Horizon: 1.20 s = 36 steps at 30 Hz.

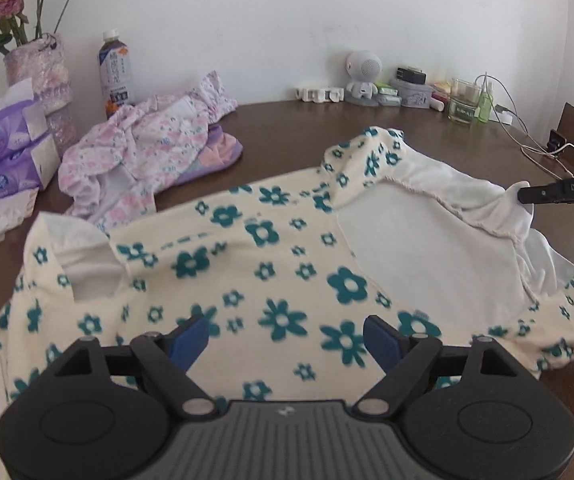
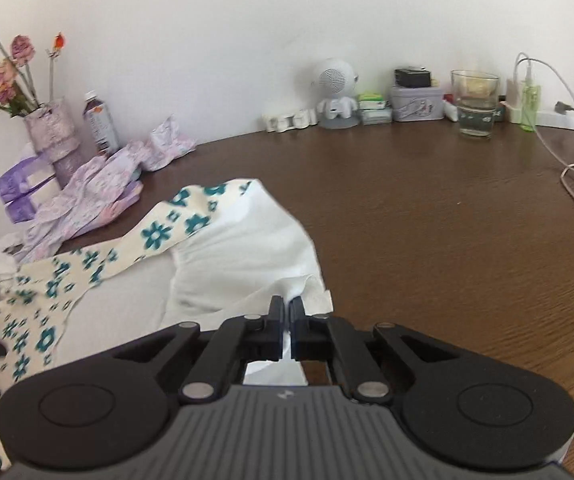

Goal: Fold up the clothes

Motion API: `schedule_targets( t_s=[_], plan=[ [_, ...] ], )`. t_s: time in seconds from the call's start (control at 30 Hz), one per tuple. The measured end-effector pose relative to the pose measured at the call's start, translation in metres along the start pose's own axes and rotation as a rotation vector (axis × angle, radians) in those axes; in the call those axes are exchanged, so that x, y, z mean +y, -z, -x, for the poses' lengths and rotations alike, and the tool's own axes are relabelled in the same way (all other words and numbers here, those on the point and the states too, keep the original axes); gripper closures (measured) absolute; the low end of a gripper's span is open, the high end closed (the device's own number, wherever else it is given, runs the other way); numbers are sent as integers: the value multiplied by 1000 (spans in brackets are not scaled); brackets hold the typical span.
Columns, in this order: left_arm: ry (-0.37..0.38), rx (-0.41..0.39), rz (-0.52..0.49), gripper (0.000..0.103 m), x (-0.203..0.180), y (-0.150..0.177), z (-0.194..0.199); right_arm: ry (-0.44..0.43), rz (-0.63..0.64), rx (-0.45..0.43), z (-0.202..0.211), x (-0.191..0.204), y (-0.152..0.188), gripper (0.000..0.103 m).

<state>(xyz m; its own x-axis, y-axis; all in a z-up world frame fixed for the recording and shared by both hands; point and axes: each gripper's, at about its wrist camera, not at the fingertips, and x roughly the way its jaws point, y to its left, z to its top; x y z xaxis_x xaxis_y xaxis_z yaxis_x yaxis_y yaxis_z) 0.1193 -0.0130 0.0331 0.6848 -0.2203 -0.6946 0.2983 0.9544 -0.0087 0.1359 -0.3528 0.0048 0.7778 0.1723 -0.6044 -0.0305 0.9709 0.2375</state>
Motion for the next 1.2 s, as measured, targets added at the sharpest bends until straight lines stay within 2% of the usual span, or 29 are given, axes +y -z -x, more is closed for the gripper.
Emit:
schedule_targets(
  t_s=[0.03, 0.1, 0.13, 0.2, 0.4, 0.53, 0.6, 0.63, 0.67, 0.7, 0.73, 0.87, 1.1, 1.2],
  plan=[
    [3, 3, 6, 19, 0, 3, 1, 5, -1, -3, 2, 0, 0, 96],
    [8, 10, 18, 19, -1, 9, 3, 15, -2, -10, 6, 0, 1, 67],
    [7, 14, 27, 19, 0, 11, 2, 20, -3, -13, 8, 1, 2, 45],
    [4, 20, 36, 19, 1, 13, 0, 39, 25, -12, 16, 4, 9, 44],
    [-9, 9, 45, 19, -3, 14, -6, 77, 106, 56, 16, 14, 41, 48],
    [-31, -4, 63, 19, -3, 11, -13, 56, 112, 51, -2, 21, 31, 55],
    [-43, -13, 78, 19, -2, 9, -16, 73, 144, 50, -12, 26, 27, 59],
    [-45, -16, 90, 19, -1, 7, -17, 76, 161, 54, -15, 29, 25, 69],
    [-48, -20, 102, 19, -1, 6, -18, 71, 175, 60, -16, 31, 24, 84],
    [-50, -24, 115, 19, 0, 5, -19, 57, 179, 68, -16, 31, 24, 94],
    [-51, -31, 130, 18, 1, 6, -19, 43, 176, 75, -15, 31, 24, 100],
    [-56, -60, 190, 14, 2, 6, -21, 44, 187, 57, -6, 29, 32, 101],
    [-79, -97, 201, 13, -3, 11, -20, 125, 136, -8, 19, 13, 40, 102],
    [-71, -101, 206, 13, -2, 13, -19, 133, 107, 11, 21, -1, 42, 102]
  ],
)
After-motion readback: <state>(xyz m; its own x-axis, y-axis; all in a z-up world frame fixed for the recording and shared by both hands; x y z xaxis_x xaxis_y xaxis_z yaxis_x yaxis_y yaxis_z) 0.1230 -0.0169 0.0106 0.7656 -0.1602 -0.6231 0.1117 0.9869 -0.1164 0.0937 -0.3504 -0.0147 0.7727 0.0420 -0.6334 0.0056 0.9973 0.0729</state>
